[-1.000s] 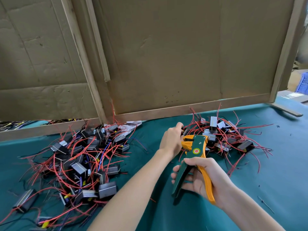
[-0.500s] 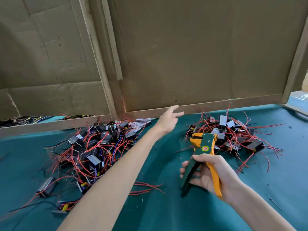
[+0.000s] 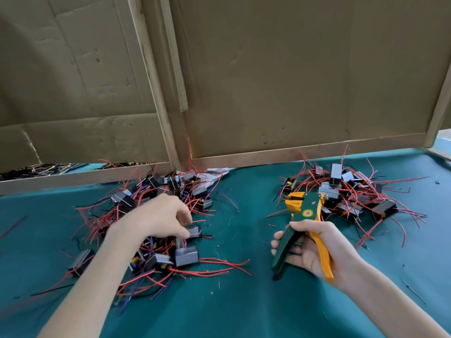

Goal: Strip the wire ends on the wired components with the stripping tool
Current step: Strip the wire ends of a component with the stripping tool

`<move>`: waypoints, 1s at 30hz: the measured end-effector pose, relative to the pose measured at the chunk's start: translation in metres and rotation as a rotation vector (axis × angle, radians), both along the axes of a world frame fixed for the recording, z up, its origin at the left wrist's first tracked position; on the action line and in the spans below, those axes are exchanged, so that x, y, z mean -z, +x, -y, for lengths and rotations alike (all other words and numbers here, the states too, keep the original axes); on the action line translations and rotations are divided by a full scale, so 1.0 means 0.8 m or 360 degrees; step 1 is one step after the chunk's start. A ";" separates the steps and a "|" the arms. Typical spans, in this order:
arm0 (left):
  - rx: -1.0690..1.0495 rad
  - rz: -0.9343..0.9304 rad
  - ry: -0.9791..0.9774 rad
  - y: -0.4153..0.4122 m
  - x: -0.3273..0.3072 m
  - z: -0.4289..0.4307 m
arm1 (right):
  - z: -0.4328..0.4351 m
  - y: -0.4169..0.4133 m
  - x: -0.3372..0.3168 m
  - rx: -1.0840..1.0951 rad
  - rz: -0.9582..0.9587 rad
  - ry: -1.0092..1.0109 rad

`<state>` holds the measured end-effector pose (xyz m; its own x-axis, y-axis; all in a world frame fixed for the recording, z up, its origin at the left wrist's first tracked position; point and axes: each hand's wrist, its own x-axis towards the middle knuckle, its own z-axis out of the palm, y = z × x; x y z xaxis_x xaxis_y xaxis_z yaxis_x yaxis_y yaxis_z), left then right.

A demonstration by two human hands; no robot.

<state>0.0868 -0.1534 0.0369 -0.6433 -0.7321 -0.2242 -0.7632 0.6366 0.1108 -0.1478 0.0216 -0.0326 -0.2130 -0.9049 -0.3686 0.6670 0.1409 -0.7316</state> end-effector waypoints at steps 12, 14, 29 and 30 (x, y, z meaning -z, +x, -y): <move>-0.0031 -0.0291 -0.0766 -0.019 0.036 0.002 | -0.001 0.002 0.001 0.0008 -0.0015 -0.0017; -0.0060 -0.0848 -0.0733 -0.021 0.024 -0.003 | -0.001 0.002 0.001 0.0011 -0.0012 -0.0011; -0.0226 -0.1681 0.0879 -0.079 0.056 -0.062 | -0.003 0.004 -0.003 -0.0054 -0.0026 0.0014; -0.0291 -0.1747 0.0976 -0.079 0.059 -0.064 | -0.003 0.005 -0.003 -0.0085 -0.0028 0.0009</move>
<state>0.0233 -0.1019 -0.0100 -0.6060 -0.7950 0.0278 -0.1548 0.1522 0.9761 -0.1436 0.0237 -0.0299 -0.1712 -0.9130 -0.3703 0.6455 0.1800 -0.7423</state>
